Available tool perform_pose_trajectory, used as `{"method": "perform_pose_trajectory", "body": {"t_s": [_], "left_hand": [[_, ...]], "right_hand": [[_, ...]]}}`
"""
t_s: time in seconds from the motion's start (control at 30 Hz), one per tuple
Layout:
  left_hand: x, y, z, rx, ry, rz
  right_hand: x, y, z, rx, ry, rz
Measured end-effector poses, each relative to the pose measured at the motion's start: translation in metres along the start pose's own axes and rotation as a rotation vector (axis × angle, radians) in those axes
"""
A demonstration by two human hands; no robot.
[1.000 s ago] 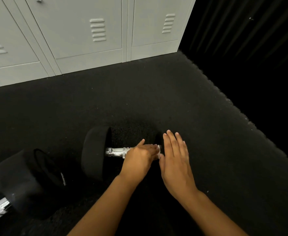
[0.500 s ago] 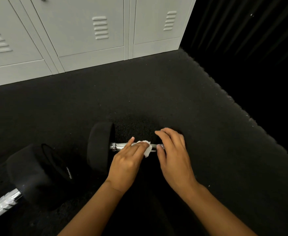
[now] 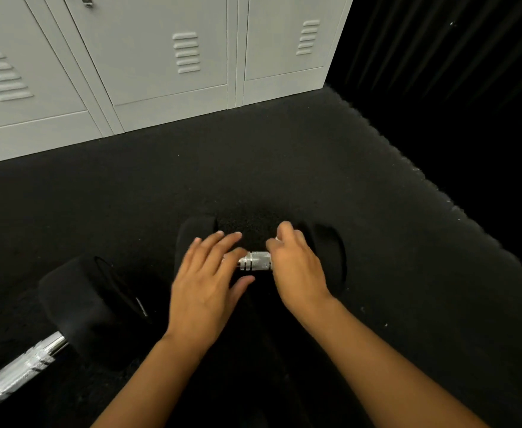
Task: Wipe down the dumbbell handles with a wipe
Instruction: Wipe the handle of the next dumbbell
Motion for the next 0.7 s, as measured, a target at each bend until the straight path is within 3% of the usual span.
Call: {"method": "perform_pose_trajectory", "body": {"t_s": [0.07, 0.2, 0.43, 0.7], "left_hand": [[0.013, 0.010, 0.008, 0.043, -0.090, 0.016], [0.039, 0.022, 0.012, 0.148, -0.090, 0.071], [0.042, 0.022, 0.006, 0.195, 0.064, 0.121], [0.043, 0.025, 0.003, 0.146, 0.108, 0.156]], "right_hand": [[-0.001, -0.001, -0.009, 0.034, 0.241, -0.012], [-0.007, 0.006, -0.028, 0.116, 0.475, -0.034], [-0.001, -0.004, -0.023, 0.134, 0.283, -0.075], [-0.003, 0.005, -0.039, 0.052, 0.390, -0.168]]}}
Point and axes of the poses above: each hand's wrist, its own y-axis away from the middle knuckle, its own z-axis out of the back of the hand, x = y × z, the point moved 5 cm from there along -y, towards the middle knuckle, and after that the axes turned 14 degrees about -z, right-handed, at the moved point
